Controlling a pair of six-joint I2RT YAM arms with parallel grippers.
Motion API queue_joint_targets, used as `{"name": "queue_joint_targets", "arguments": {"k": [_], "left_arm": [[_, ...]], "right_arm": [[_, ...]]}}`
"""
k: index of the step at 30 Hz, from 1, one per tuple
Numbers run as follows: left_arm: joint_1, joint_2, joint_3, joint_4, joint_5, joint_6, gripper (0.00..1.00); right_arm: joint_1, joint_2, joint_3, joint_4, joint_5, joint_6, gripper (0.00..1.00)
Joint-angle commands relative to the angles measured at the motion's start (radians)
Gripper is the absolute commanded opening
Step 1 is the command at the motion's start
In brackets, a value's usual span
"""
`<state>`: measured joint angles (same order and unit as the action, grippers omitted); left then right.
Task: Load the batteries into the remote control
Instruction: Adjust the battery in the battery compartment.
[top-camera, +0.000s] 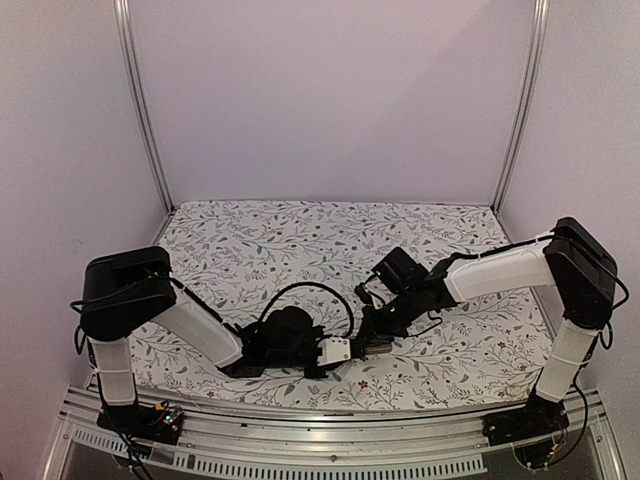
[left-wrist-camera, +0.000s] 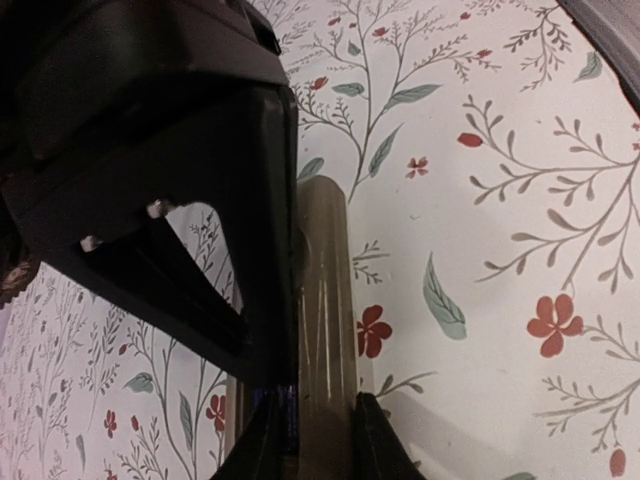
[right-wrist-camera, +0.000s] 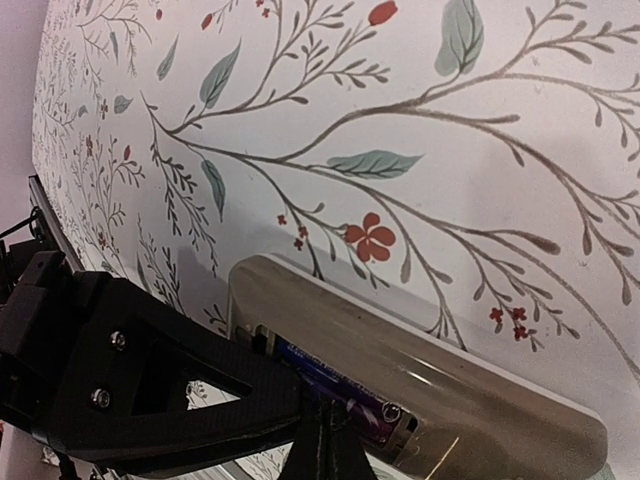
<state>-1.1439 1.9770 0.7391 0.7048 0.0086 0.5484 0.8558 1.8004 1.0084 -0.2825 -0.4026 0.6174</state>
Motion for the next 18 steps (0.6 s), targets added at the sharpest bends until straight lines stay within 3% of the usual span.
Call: {"name": "queue_joint_targets", "arguments": {"k": [1,18], "left_arm": [[-0.013,0.080,-0.009,-0.176,-0.006,-0.027,0.21],[0.022,-0.069,-0.044,-0.065,0.085,-0.150,0.24]], "right_arm": [[-0.007,0.047,-0.003,-0.019,0.057,-0.011,0.00],[-0.020,0.060,-0.095,-0.050,0.153,-0.015,0.00]]}}
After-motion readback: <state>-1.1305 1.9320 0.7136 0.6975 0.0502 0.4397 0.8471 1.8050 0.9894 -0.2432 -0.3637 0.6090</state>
